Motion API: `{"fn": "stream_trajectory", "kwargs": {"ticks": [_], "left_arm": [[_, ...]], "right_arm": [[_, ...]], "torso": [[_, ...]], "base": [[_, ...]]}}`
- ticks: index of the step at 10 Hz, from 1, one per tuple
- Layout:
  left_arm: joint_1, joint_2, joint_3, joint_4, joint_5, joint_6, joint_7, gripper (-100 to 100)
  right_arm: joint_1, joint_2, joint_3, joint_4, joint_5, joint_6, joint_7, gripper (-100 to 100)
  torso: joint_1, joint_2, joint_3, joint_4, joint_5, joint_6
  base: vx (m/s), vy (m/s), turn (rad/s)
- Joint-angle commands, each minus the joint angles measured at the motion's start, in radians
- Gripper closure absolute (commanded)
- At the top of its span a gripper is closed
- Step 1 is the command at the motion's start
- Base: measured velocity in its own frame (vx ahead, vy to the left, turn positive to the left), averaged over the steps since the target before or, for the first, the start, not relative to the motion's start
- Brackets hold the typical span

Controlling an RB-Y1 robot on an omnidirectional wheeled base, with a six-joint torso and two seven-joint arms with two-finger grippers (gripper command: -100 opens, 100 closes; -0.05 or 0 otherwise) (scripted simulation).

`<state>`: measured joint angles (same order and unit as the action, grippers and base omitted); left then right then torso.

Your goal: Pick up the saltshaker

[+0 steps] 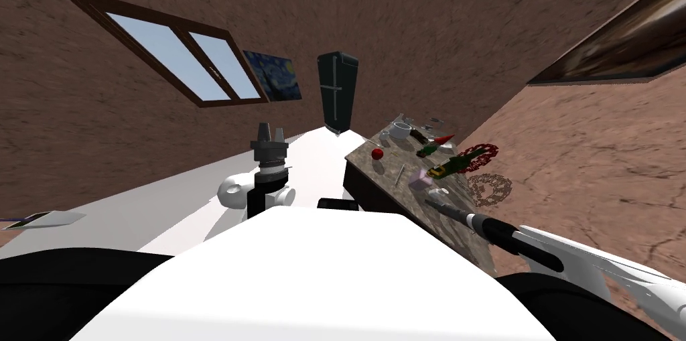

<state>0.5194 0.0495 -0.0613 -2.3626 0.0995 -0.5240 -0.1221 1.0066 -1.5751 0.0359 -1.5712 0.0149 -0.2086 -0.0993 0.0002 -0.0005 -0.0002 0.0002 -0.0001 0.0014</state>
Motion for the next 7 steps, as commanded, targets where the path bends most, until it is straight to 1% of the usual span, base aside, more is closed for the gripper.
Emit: {"fn": "stream_trajectory", "kwargs": {"ticks": [1,2,3,5,6,7], "left_arm": [[0.000,0.000,0.000,0.000,0.000,0.000,0.000,0],[0.000,0.000,0.000,0.000,0.000,0.000,0.000,0],[0.000,0.000,0.000,0.000,0.000,0.000,0.000,0],[0.000,0.000,0.000,0.000,0.000,0.000,0.000,0],[0.000,0.000,0.000,0.000,0.000,0.000,0.000,0],[0.000,0.000,0.000,0.000,0.000,0.000,0.000,0]], "right_arm": [[0.023,-0.047,-0.001,0.022,0.003,0.011,-0.006,-100],[0.035,-0.072,0.008,0.041,0.008,0.024,-0.011,-100],[0.035,-0.085,0.008,0.041,0.008,0.024,-0.011,-100],[0.056,-0.150,0.023,0.073,0.015,0.046,-0.020,-100],[0.056,-0.150,0.023,0.073,0.015,0.046,-0.020,-100],[0.064,-0.176,0.030,0.085,0.018,0.055,-0.023,-100]], "torso": [[0.000,0.000,0.000,0.000,0.000,0.000],[0.000,0.000,0.000,0.000,0.000,-0.001],[0.000,-0.001,-0.001,0.000,0.000,-0.001],[0.000,-0.001,0.000,0.000,0.000,-0.001],[0.000,-0.001,-0.001,0.000,0.000,-0.001],[0.000,-0.001,0.000,0.000,0.000,0.000]], "base": [[0.008,0.001,0.098],[0.016,-0.002,0.182],[0.014,-0.005,0.069],[0.014,-0.001,0.099],[0.011,-0.003,0.055],[0.010,0.000,0.056]]}}
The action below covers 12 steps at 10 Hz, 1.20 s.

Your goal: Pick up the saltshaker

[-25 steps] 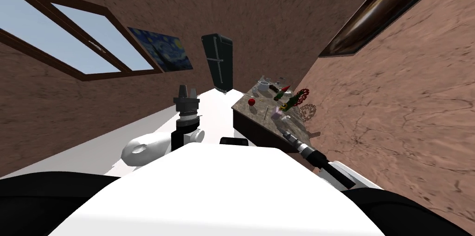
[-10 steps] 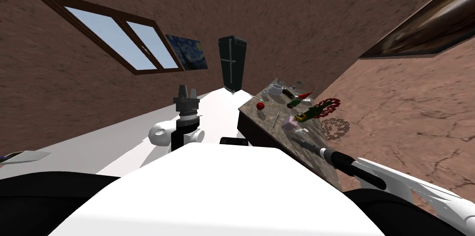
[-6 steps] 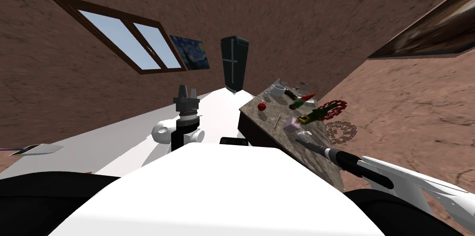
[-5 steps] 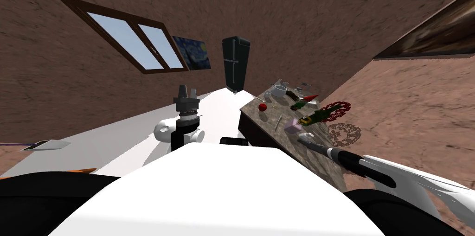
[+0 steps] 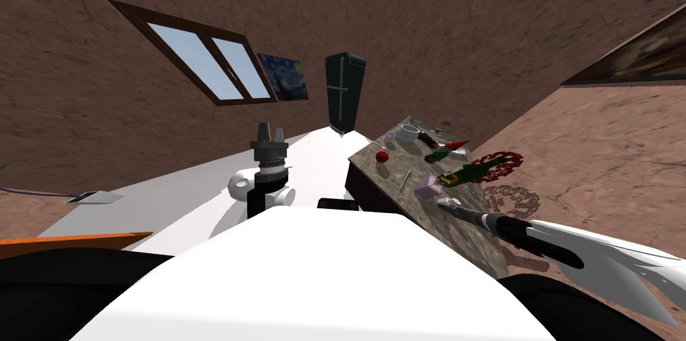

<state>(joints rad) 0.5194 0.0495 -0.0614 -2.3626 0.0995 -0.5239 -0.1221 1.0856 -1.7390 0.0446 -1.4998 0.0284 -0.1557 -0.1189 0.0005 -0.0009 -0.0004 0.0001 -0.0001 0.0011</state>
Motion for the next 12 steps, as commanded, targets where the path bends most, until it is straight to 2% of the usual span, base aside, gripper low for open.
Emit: {"fn": "stream_trajectory", "kwargs": {"ticks": [1,3,5,6,7,8,12], "left_arm": [[0.000,0.000,0.000,0.000,0.000,0.000,0.000,0],[0.000,0.000,0.000,0.000,0.000,0.000,0.000,0],[0.000,0.000,0.000,0.000,0.000,0.000,0.000,0],[0.000,0.000,0.000,0.000,0.000,0.000,0.000,0],[0.000,0.000,0.000,0.000,0.000,0.000,0.000,0],[0.000,0.000,0.000,0.000,0.000,0.000,0.000,0],[0.000,0.000,0.000,0.000,0.000,0.000,0.000,0]], "right_arm": [[-0.008,-0.034,0.027,0.023,0.006,0.009,-0.006,-100],[-0.008,-0.034,0.027,0.023,0.006,0.009,-0.006,-100],[0.006,-0.078,0.036,0.041,0.010,0.022,-0.012,-100],[0.019,-0.066,0.019,0.031,0.008,0.022,-0.007,-100],[0.021,-0.067,0.018,0.032,0.008,0.023,-0.007,0],[0.012,-0.032,0.030,0.034,0.019,0.030,0.006,-100],[-0.008,0.050,0.057,0.040,0.043,0.047,0.037,-100]], "torso": [[0.000,0.000,0.000,0.000,0.000,0.000],[0.000,0.000,0.000,0.000,0.000,0.000],[0.000,0.000,0.000,0.000,0.000,0.000],[0.000,0.000,0.000,0.000,0.000,0.000],[0.000,0.001,0.000,0.000,0.000,0.001],[0.000,0.001,0.001,0.000,0.000,0.001],[-0.001,0.001,0.001,0.000,-0.001,0.001]], "base": [[0.013,0.002,0.094],[0.005,0.001,0.017],[0.009,0.006,0.080],[0.006,0.002,0.009],[0.000,0.000,0.000],[0.026,-0.012,0.090],[0.016,-0.019,0.060]]}}
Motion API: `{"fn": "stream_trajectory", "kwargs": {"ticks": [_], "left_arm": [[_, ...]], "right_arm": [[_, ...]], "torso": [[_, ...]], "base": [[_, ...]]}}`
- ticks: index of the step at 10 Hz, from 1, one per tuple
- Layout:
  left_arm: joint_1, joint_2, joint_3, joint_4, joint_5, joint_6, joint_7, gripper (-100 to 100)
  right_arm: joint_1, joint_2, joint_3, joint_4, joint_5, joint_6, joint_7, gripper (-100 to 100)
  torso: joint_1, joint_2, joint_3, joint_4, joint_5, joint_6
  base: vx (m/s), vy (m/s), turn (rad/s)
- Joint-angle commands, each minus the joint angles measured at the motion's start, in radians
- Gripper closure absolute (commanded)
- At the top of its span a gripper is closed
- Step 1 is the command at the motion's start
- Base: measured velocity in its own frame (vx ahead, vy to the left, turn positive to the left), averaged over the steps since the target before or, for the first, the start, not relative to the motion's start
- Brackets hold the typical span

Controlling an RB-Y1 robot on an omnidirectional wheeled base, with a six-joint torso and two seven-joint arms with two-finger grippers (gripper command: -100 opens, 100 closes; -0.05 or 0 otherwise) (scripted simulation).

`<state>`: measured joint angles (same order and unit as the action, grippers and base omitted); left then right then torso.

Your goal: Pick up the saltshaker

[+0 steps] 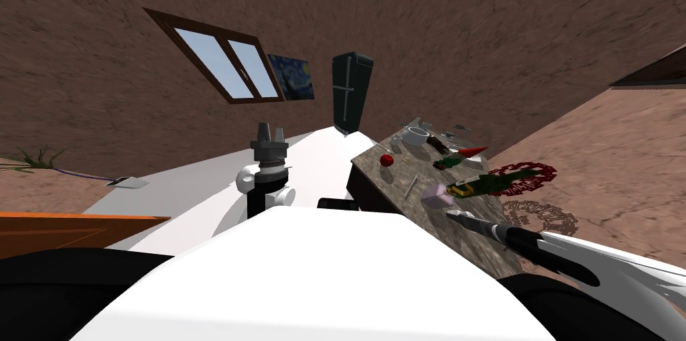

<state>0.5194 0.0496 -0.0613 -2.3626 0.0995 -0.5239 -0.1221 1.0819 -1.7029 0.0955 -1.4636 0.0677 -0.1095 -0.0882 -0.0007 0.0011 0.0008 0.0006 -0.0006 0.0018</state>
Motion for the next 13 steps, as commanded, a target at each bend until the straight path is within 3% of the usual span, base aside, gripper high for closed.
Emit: {"fn": "stream_trajectory", "kwargs": {"ticks": [1,2,6,7,8,11,12,13], "left_arm": [[0.000,0.000,0.000,0.000,0.000,0.000,0.000,0],[0.000,0.000,0.000,0.000,0.000,0.000,0.000,0],[0.000,0.000,0.000,0.000,0.000,0.000,0.000,0],[0.000,0.000,0.000,0.000,0.000,0.000,0.000,0],[0.000,0.000,0.000,0.000,0.000,0.000,0.000,0],[0.000,0.000,0.000,0.000,0.000,0.000,0.000,0],[0.000,0.000,0.000,0.000,0.000,0.000,0.000,0],[0.000,0.000,0.000,0.000,0.000,0.000,0.000,0]], "right_arm": [[0.000,0.000,0.000,0.000,0.000,0.000,0.000,-100],[0.001,0.002,-0.001,0.000,0.001,0.001,0.002,100],[0.001,0.002,0.000,0.000,0.000,0.001,0.002,100],[0.001,0.002,0.000,0.000,0.000,0.001,0.002,0],[0.007,-0.033,-0.010,0.001,-0.010,-0.009,-0.011,100],[0.024,-0.103,-0.033,-0.005,-0.031,-0.023,-0.038,100],[0.034,-0.089,-0.041,-0.009,-0.028,-0.016,-0.030,100],[0.037,-0.091,-0.045,-0.011,-0.029,-0.016,-0.031,0]], "torso": [[0.000,0.000,0.000,0.000,0.000,0.000],[0.001,0.000,0.000,0.000,0.000,0.000],[0.001,-0.001,-0.001,0.000,0.000,-0.001],[0.000,-0.002,-0.001,0.000,0.000,-0.001],[0.000,-0.002,-0.001,0.000,0.000,-0.001],[0.002,-0.001,-0.001,0.000,0.000,-0.001],[0.003,0.001,0.000,0.000,0.000,-0.001],[0.002,0.000,0.000,0.000,0.000,-0.001]], "base": [[0.000,0.000,0.000],[0.000,0.000,0.000],[0.000,0.000,0.000],[0.000,0.000,0.000],[0.011,0.010,-0.047],[-0.020,0.019,-0.085],[-0.018,0.010,-0.010],[0.000,0.000,0.000]]}}
